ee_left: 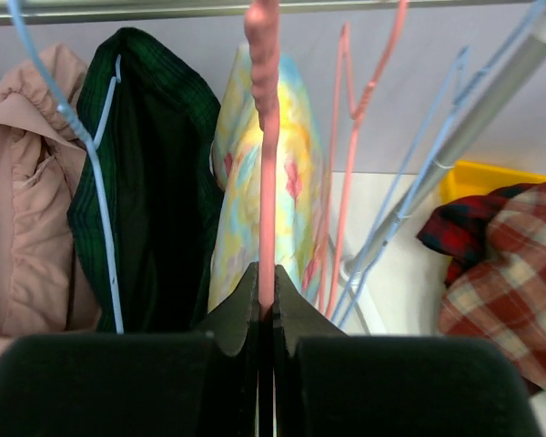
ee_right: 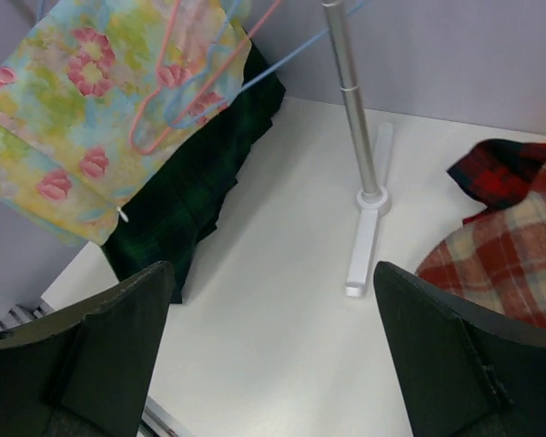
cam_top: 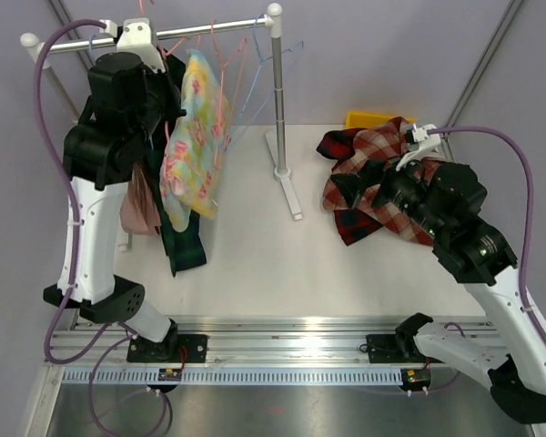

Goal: Remove the skirt from the hanger

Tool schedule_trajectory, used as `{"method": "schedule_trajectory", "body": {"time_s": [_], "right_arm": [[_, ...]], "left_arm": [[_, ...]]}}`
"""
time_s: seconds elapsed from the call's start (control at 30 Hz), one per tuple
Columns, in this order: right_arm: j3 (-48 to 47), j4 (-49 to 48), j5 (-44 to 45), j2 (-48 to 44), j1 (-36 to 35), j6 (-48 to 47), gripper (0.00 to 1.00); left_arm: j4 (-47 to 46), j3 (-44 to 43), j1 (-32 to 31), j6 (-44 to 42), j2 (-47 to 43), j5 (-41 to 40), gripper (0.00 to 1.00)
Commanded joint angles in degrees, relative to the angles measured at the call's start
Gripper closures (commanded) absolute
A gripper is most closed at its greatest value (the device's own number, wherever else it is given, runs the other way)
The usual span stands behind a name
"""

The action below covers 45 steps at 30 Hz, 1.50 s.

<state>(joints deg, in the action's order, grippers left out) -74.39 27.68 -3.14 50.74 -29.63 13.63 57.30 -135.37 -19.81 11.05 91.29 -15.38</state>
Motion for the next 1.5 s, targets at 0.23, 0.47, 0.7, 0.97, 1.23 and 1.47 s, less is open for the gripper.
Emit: {"method": "schedule_trajectory", "body": {"time_s": [0.23, 0.47, 0.7, 0.97, 1.23, 1.47], "right_arm": [[-16.65, -4.46, 36.15, 18.31, -39.68, -13.26, 0.01], [-18.68, -13.79, 39.17, 28.70, -50.87, -11.08, 0.01], [-21.23, -18.71, 39.61, 37.40, -51.58, -13.27, 0.01], [-22.03, -23.63, 43.56, 42.07, -50.36, -17.23, 0.22], [-16.51, -23.03, 40.32, 40.32, -47.72, -13.99, 1.00], [9.32, -23.55, 43.10, 28.55, -51.57, 3.58, 1.00]], "left_arm": [[-0.70, 2.48, -8.30, 2.75, -7.09, -5.54, 1.00], [0.00, 3.62, -11.91, 3.10, -8.75, -7.82, 1.00], [0.53, 4.41, -13.85, 3.80, -11.03, -7.92, 1.00], [0.10, 7.66, -13.94, 4.51, -14.55, -7.21, 1.00], [-0.43, 8.28, -13.94, 3.89, -16.58, -8.00, 1.00], [-1.67, 3.20, -13.85, -0.76, -14.48, -14.49, 1.00]]}}
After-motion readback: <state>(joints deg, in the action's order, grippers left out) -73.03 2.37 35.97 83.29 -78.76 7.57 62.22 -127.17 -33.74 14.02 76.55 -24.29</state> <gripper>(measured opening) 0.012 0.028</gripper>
